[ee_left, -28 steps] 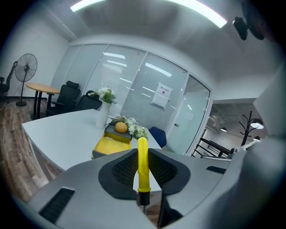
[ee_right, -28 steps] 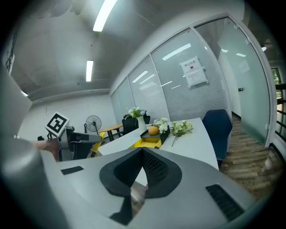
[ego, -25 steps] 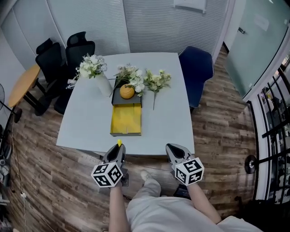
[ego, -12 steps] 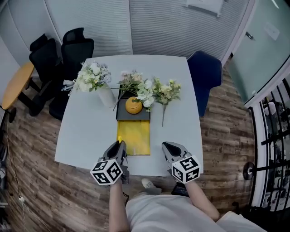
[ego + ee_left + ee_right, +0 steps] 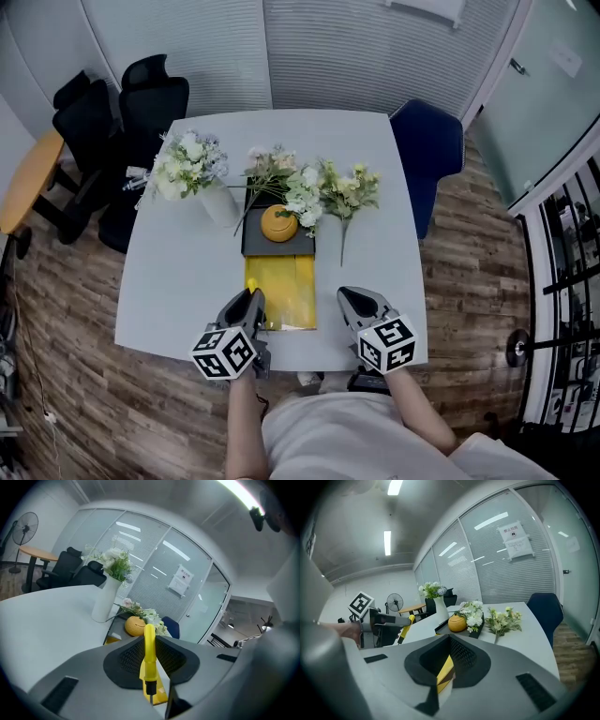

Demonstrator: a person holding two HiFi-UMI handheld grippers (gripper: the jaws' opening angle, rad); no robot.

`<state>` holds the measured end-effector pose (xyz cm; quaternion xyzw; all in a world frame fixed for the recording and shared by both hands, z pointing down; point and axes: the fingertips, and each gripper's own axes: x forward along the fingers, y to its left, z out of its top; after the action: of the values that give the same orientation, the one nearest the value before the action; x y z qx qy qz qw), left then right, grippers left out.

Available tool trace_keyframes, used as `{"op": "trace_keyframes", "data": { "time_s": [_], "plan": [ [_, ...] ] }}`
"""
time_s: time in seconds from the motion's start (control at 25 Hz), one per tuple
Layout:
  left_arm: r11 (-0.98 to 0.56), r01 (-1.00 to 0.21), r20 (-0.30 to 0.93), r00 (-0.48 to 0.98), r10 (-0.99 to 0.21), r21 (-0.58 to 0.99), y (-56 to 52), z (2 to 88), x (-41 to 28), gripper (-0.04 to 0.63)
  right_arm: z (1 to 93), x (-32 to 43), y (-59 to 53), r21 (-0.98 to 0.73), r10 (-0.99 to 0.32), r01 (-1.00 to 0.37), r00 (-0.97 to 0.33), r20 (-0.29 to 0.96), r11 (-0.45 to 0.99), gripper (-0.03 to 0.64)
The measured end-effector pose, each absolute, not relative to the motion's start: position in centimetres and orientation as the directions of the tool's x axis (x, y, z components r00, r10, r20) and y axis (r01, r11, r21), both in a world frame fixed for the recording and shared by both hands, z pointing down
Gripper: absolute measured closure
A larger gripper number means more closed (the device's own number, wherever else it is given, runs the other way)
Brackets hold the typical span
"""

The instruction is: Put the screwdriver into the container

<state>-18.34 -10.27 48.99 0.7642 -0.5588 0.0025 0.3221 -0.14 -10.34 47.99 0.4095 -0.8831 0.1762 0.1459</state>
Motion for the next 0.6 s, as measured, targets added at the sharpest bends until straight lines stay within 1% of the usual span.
{"op": "trace_keyframes", "data": {
  "time_s": [0.6],
  "plan": [
    [-0.13,-0.863,0.398,0.352,-0.847,0.487,-12.8,50.4,-18.0,0.52,49.2,-0.3,-13.2,-0.217,-0.636,-0.747,-0.653,0.411,0.628,0.601]
  ]
}}
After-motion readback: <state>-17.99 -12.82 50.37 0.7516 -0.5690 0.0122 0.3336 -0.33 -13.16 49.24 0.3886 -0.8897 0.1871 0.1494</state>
